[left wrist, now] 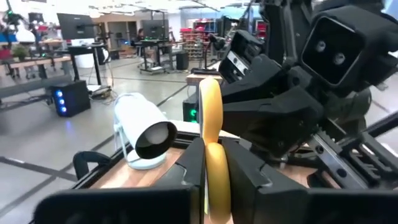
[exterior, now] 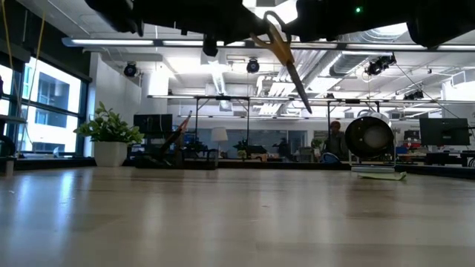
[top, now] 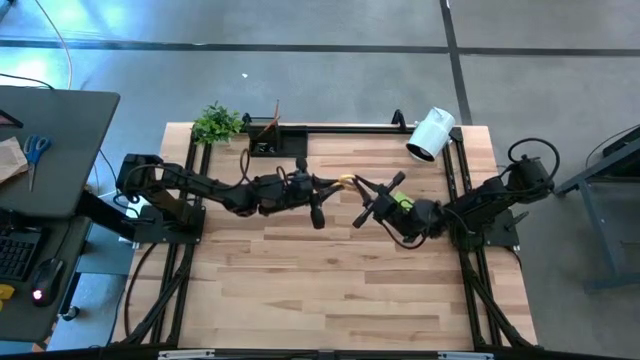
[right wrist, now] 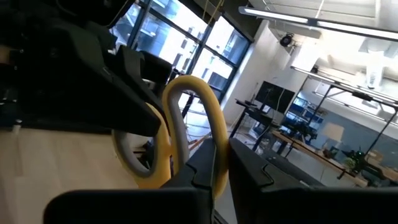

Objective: Pick and place office supplies into organizer
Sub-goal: Put the yellow scissors into the top left section of the desk organizer

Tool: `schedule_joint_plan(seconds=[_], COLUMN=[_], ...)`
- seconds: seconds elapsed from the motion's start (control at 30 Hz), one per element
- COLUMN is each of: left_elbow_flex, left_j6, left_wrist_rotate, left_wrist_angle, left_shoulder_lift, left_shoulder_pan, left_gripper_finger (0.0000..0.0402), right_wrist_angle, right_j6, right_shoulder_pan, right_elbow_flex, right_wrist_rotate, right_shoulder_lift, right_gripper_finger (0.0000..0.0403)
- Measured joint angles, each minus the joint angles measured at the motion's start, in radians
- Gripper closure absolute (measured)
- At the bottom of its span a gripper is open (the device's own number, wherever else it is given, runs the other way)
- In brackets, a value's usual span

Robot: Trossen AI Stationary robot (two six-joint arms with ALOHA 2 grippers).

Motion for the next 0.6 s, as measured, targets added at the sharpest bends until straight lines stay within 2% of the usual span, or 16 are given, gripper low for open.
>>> schedule_joint_plan(seconds=[0.1,0.33,0.47,0.6], left_elbow_flex=[0.000,0.008,0.053,0.098], left_j6=[0.026,0.109,0.149,0.205], left_wrist_rotate=[-0.009,-0.010,-0.042,-0.081], left_wrist_angle=[-0.005,-0.076,-0.221,-0.391], left_shoulder_lift=[-0.001,-0.027,-0.060,-0.111], left_shoulder_pan=[-0.001,-0.001,-0.002,-0.002], left_gripper_finger=[0.0366,0.0391,0.0381,0.0393], right_wrist_angle=[0.000,0.005,0.000,-0.010], right_j6=[-0.003,0.020,0.020,0.020], right_shoulder_pan=[0.000,-0.002,-0.003,-0.003], right_elbow_flex=[0.000,0.000,0.001,0.001], right_wrist_rotate=[0.000,0.004,0.019,0.060], right_shoulder_lift=[0.000,0.000,0.001,0.000], right_gripper_finger=[0.0374,0.0336,0.0321,0.0308])
